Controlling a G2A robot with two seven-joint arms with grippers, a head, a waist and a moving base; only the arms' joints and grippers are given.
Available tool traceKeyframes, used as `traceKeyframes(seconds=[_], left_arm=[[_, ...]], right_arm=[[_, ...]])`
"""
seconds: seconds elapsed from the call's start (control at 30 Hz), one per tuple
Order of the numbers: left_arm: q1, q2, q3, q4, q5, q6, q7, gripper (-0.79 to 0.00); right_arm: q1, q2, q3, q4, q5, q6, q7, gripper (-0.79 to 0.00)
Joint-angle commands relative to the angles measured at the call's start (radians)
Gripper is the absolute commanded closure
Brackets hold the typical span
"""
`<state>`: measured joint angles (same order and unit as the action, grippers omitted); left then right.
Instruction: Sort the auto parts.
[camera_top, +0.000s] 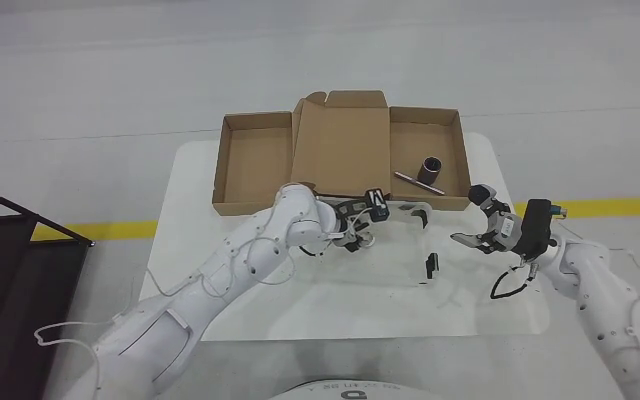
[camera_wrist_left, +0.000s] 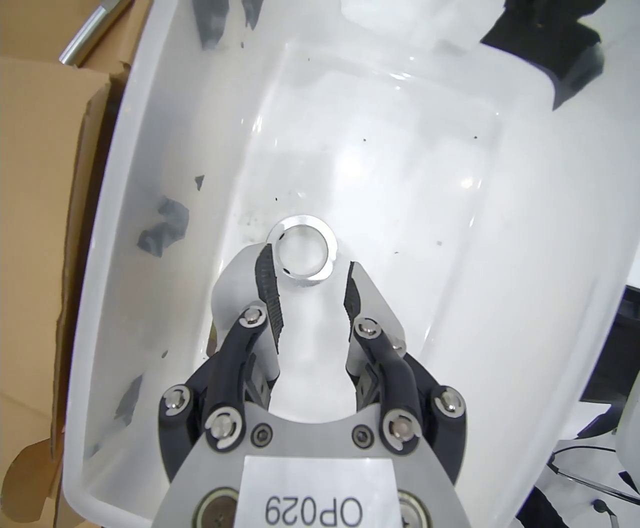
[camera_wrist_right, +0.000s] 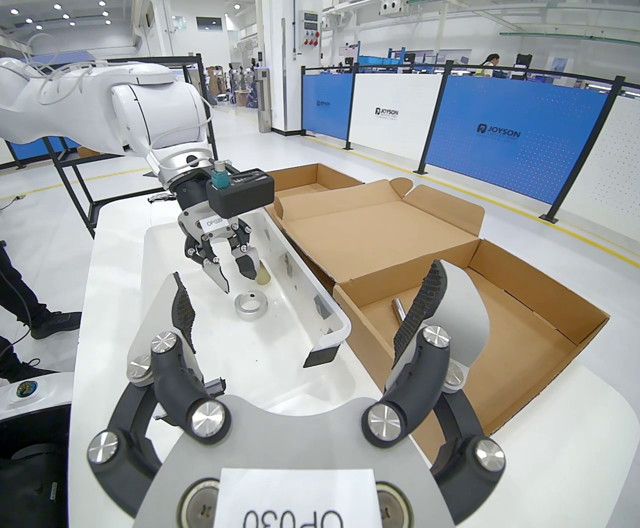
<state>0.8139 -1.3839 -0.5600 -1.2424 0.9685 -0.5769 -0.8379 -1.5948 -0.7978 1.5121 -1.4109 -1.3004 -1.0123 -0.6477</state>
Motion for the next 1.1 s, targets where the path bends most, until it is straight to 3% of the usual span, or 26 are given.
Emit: traceKeyframes(seconds=[0.0, 0.67, 0.87, 1.07], left_arm=[[-0.005, -0.006, 0.010, 0.014, 0.001, -0.002, 0.002, -0.292], [-0.027, -0.029, 0.022, 0.083, 0.006, -0.004, 0.031, -0.172], [-0.045, -0.048, 0.041, 0.137, -0.003, -0.011, 0.043, -0.089], [-0.062, -0.069, 0.062, 0.173, -0.010, -0.022, 0.058, -0.086]], right_arm=[[0.000, 0.000, 0.000, 0.000, 0.000, 0.000, 0.000, -0.785], [0.000, 0.000, 0.000, 0.000, 0.000, 0.000, 0.000, -0.785], [0.000, 0.000, 0.000, 0.000, 0.000, 0.000, 0.000, -0.785], [0.000, 0.000, 0.000, 0.000, 0.000, 0.000, 0.000, -0.785]])
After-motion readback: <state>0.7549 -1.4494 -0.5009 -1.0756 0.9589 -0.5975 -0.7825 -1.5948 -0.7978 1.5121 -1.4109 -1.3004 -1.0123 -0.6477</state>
